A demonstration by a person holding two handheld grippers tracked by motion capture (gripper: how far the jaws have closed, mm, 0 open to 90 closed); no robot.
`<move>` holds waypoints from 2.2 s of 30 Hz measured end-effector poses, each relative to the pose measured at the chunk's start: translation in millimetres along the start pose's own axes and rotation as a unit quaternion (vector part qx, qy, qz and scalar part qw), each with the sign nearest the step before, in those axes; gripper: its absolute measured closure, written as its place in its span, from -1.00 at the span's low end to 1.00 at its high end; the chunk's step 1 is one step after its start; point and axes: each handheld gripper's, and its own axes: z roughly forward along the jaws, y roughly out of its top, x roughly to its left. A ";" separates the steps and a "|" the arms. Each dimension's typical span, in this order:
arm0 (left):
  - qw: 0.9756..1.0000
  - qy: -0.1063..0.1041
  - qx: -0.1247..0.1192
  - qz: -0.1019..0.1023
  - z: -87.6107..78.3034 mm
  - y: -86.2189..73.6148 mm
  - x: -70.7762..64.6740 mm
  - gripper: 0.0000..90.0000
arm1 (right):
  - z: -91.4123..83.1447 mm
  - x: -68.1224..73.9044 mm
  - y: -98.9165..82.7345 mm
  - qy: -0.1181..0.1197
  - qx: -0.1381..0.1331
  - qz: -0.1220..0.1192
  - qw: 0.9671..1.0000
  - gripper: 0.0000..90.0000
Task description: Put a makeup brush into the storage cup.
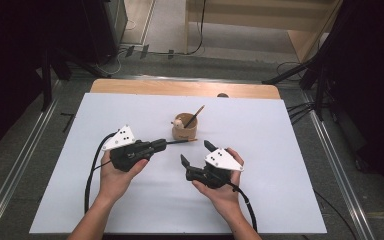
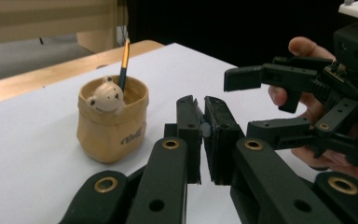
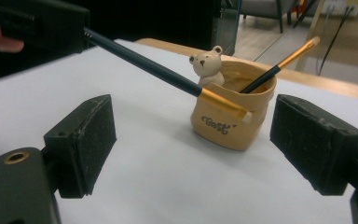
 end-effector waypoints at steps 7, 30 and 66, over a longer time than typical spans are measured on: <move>0.999 0.002 -0.032 0.002 -1.6 -2.6 -0.7 0.92 | -2.4 -3.3 3.2 0.017 -0.011 0.098 0.995 -0.76; 0.998 0.000 -0.067 0.004 -1.3 -7.4 -3.7 0.92 | 10.2 -19.4 7.4 0.096 -0.010 0.425 0.900 -1.00; 0.998 0.005 -0.058 0.025 6.9 -12.2 -10.6 0.92 | 27.6 -20.9 14.2 0.105 0.000 0.570 0.815 -0.03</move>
